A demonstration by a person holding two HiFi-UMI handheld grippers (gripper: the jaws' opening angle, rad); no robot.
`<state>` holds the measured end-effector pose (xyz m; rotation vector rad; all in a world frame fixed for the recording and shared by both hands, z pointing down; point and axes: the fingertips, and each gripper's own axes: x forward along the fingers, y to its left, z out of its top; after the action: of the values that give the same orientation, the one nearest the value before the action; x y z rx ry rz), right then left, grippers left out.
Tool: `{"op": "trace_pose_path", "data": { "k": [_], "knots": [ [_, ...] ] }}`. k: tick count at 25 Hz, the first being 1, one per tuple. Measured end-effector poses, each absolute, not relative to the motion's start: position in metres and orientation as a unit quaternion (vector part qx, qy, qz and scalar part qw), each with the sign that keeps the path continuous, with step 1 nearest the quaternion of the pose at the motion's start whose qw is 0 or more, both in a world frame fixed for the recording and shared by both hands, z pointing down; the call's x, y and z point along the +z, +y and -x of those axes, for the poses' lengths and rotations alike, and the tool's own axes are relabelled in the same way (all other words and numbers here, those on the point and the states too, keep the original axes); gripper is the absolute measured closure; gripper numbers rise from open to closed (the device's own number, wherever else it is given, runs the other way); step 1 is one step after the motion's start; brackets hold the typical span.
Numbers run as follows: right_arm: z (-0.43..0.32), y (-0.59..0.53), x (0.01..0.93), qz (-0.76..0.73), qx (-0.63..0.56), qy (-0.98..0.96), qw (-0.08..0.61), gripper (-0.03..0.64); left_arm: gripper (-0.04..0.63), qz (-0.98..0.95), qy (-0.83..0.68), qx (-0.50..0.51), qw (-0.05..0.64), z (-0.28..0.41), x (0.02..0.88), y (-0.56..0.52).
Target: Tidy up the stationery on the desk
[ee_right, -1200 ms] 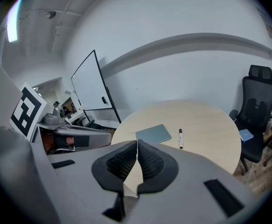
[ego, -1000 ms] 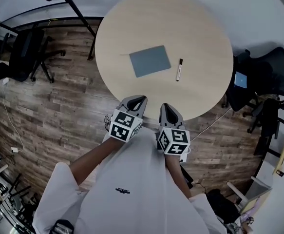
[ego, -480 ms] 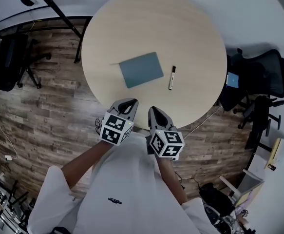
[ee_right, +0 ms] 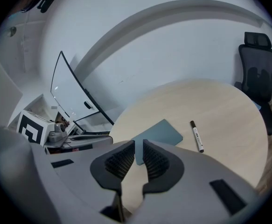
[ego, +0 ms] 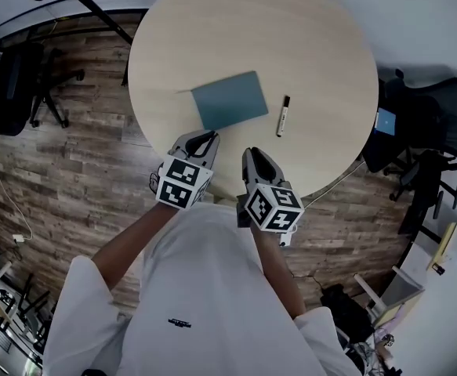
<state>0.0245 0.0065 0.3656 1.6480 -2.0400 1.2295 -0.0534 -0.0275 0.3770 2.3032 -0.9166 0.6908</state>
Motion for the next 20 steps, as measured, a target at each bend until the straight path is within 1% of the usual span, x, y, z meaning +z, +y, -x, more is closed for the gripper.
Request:
{"op": "trace_pose_path", "data": {
  "k": [1, 2, 3, 9, 12, 16, 18, 19, 20],
  "knots": [
    [-0.026, 0.002, 0.372, -0.562, 0.427, -0.699, 0.121, 0.556, 0.575, -0.857, -0.342, 0.264, 0.279, 0.052, 0.383, -0.033],
    [-0.027, -0.002, 0.378, -0.556, 0.432, -0.699, 0.121, 0.476, 0.575, -0.855, -0.344, 0.270, 0.279, 0.050, 0.390, -0.038],
    [-0.028, -0.006, 0.385, -0.551, 0.436, -0.701, 0.123, 0.442, 0.575, -0.853, -0.347, 0.273, 0.279, 0.049, 0.395, -0.043],
    [-0.037, -0.022, 0.422, -0.548, 0.441, -0.696, 0.145, 0.442, 0.575, -0.853, -0.344, 0.283, 0.272, 0.038, 0.418, -0.060],
    [-0.044, -0.030, 0.443, -0.552, 0.453, -0.684, 0.145, 0.440, 0.575, -0.847, -0.345, 0.288, 0.284, 0.033, 0.433, -0.069],
    [-0.053, -0.035, 0.474, -0.547, 0.474, -0.674, 0.149, 0.442, 0.572, -0.849, -0.342, 0.297, 0.272, 0.015, 0.455, -0.090],
    [-0.053, -0.038, 0.485, -0.547, 0.478, -0.670, 0.151, 0.442, 0.544, -0.852, -0.335, 0.302, 0.267, 0.011, 0.465, -0.101],
    [-0.053, -0.040, 0.490, -0.549, 0.480, -0.668, 0.150, 0.440, 0.499, -0.853, -0.329, 0.306, 0.268, 0.009, 0.470, -0.107],
    [-0.052, -0.044, 0.495, -0.550, 0.480, -0.667, 0.148, 0.439, 0.471, -0.853, -0.324, 0.308, 0.269, 0.009, 0.475, -0.112]
  ]
}}
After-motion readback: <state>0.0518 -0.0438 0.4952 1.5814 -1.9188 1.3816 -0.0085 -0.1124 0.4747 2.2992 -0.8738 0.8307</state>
